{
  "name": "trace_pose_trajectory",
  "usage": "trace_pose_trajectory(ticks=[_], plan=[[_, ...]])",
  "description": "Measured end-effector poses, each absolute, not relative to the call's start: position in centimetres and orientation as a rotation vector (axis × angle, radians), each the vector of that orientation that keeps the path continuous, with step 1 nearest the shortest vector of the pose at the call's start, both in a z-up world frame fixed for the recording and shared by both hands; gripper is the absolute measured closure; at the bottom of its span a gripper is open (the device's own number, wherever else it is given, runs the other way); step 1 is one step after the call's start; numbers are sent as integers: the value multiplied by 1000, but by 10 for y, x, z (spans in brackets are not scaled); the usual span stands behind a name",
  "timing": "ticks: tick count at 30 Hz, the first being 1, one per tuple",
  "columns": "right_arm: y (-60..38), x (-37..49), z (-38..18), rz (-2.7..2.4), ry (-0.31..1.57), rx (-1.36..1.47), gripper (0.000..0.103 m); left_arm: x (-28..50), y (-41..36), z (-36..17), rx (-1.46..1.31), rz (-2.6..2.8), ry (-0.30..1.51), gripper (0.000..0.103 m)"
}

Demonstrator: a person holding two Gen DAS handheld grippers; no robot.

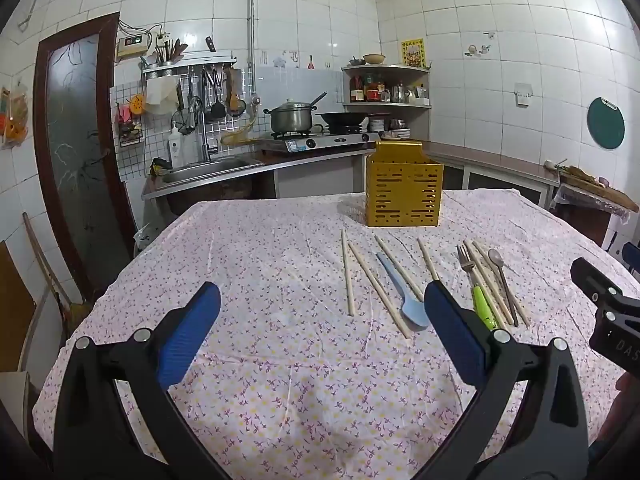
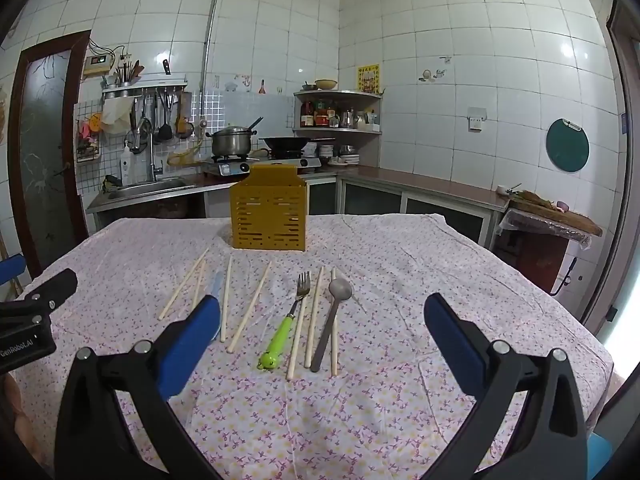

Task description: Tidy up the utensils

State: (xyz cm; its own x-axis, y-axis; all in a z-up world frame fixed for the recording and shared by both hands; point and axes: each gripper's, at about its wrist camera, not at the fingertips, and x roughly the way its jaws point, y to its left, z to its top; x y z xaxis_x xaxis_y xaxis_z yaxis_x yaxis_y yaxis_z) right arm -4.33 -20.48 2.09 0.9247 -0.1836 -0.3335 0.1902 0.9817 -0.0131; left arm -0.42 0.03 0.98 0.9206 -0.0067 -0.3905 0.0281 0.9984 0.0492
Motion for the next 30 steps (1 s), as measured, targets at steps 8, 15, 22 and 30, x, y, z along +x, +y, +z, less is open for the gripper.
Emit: trace_pose_trajectory(ticks=[8,15,22,30], plan=[[-203,-45,20,-192,340,18,3,-4,1,8,56,-16,399,4],[-203,-45,21,-192,339,15,3,-4,1,7,56,-16,399,4],[-201,-46,25,-191,336,11,3,-4,2,6,56,-15,396,4],[-201,-46,26,-192,333,10,3,-5,3,8,56,-16,392,4]])
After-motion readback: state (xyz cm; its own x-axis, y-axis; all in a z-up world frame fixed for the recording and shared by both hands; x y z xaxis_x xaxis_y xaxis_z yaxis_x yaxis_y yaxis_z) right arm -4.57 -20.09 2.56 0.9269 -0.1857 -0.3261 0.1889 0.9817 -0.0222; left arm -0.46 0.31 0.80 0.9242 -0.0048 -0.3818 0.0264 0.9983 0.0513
